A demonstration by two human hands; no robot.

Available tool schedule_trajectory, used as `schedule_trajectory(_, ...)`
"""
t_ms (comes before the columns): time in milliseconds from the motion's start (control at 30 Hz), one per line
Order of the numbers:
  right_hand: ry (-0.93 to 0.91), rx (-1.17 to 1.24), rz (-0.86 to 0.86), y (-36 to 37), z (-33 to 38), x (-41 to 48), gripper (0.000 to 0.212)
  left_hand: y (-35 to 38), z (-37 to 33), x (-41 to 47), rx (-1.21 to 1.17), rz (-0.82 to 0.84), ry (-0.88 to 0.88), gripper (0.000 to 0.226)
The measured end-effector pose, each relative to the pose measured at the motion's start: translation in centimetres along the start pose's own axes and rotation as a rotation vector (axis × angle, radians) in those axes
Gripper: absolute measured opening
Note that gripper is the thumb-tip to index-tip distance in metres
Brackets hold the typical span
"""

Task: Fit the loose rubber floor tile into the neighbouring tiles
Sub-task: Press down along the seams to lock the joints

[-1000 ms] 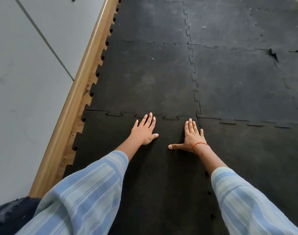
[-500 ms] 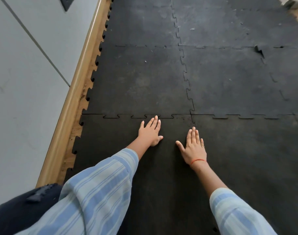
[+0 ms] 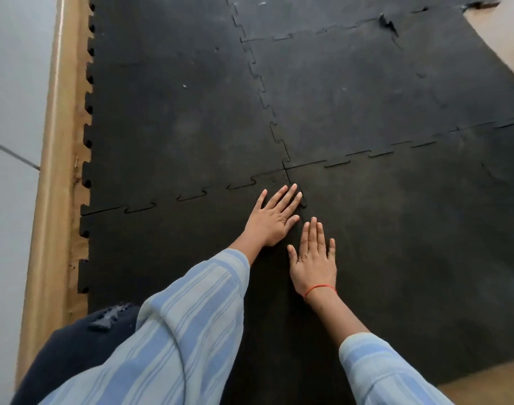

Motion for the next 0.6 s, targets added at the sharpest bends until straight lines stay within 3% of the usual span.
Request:
schedule_trajectory(267,-0.089,0.131,0.134,-0.5,-0.5,0.0,0.064,-0.7,-0.5,0.1,0.003,0.087,-0.021,0.061)
schedule_trajectory(467,0.109,0.14,0.12,0.3,-8.3,-5.2,0.072,1.4,-2.2,-2.9,0.013,0.261,-0.091,0.128)
schedule_trajectory(600,0.137,0.228,0.175,1.2,-9.0,-6.3,0.083,1.9,-2.3,-3.5,-0.025,0.24,-0.118,0.132)
Point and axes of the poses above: each hand's wrist, its own x-axis towards the middle knuckle, its own y-axis out of the palm, z = x × y, the point moved 10 cm from there along x, towards the middle knuckle, and after that the axes turned 1 degree about -x, right-handed, at the moved point
